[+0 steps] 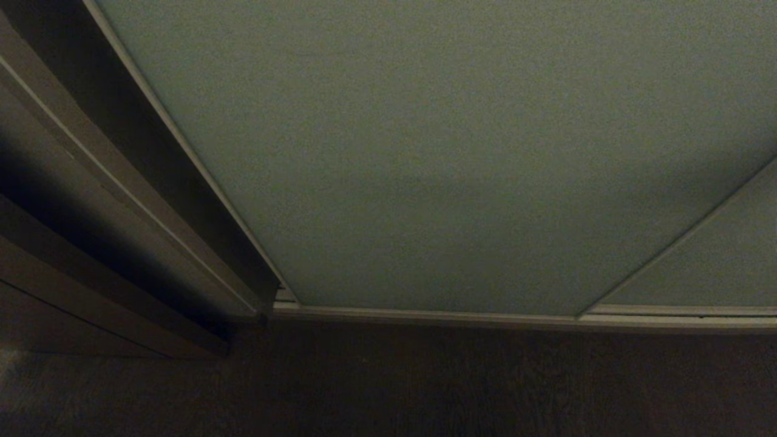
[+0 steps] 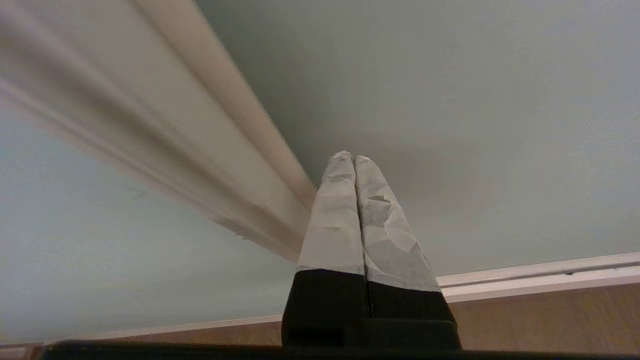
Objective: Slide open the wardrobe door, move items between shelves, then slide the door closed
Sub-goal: Close the door
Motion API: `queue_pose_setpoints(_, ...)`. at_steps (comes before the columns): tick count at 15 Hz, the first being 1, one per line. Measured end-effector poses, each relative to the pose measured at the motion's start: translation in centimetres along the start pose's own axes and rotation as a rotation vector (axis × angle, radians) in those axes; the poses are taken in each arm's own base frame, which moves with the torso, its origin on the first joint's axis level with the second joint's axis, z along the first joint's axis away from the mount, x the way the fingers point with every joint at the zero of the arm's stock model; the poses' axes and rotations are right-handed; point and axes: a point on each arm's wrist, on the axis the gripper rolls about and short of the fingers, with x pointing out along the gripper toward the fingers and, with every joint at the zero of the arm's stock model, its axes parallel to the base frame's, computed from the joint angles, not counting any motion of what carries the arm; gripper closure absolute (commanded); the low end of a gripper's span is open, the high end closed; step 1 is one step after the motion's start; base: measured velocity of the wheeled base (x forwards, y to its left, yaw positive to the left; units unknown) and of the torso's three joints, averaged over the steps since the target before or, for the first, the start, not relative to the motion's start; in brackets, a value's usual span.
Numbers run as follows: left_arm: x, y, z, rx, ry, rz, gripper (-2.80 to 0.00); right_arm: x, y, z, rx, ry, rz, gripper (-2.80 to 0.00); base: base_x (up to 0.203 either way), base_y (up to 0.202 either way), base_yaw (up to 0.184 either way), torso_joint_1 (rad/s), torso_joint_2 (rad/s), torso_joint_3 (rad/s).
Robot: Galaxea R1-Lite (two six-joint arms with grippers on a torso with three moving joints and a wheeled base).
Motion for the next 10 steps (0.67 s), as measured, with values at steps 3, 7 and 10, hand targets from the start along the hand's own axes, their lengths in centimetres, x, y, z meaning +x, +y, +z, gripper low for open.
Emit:
queue_pose_setpoints(3,0.0,0.0,0.0,0.000,0.000,0.000,0.00,0.2,0.6,-0.3,0.002,0.008,0.019,0.00,0.000,0.000,0.000,0.000,0.00,0.000)
queue_pose_setpoints(7,0.0,0.0,0.0,0.000,0.000,0.000,0.00,0.1,1.3,-0.6,0.004,0.018,0.040,0.00,0.000,0.000,0.000,0.000,0.00,0.000)
queue_pose_setpoints(10,0.0,0.0,0.0,0.000,0.000,0.000,0.00,0.0,1.7,-0.6,0.002,0.018,0.054,0.00,0.000,0.000,0.000,0.000,0.00,0.000)
